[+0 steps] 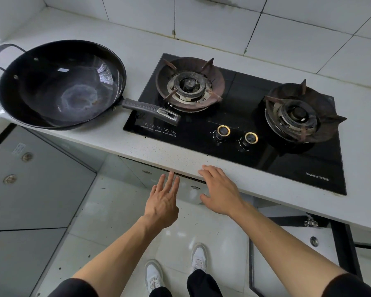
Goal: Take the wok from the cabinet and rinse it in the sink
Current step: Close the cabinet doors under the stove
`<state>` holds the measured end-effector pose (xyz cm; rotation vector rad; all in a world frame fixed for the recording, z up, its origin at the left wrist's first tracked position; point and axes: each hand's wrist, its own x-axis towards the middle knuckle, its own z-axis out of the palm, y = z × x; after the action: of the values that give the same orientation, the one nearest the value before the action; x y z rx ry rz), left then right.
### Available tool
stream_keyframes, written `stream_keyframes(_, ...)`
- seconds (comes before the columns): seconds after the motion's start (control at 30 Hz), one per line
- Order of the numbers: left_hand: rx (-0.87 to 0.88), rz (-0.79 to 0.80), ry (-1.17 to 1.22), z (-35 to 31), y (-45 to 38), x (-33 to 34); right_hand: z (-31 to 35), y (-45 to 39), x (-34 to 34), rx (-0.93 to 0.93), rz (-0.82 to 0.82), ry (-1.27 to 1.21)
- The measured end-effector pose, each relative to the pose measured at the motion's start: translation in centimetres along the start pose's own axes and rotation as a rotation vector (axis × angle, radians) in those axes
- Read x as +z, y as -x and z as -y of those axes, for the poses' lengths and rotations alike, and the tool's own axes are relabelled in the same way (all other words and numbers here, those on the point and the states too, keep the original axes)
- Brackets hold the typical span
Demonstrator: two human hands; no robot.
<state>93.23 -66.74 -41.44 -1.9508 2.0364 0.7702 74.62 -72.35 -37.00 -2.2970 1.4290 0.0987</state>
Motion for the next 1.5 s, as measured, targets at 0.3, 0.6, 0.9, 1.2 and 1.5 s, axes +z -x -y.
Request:
stream_keyframes(0.3,0.277,-0.158,-0.023,-0.7,3.3,-5.0,1.7,5.7,-2.3,0.107,-0.079,-0.086)
stream_keyframes(0.6,0.439,-0.202,-0.012,-5.7,6.8,-10.0,2.1,18.7,-4.9,0.425,-0.3,-0.15)
stream_keyframes(0.9,0.657,-0.275,-0.107,-13.5,9.2,-11.8,-2.0,28.2,-7.0,0.583,-0.495,-0.134)
stream_keyframes(1.2,0.64,-0.247,-0.226,-23.4,8.6,-10.4,-11.1,33.9,-5.8,0.654,-0.525,-0.263)
stream_keyframes(1.5,0.578,-0.218,-0.247,-32.0,9.2,-6.0,-19.6,39.4,-2.2,0.696,-0.399,-0.269)
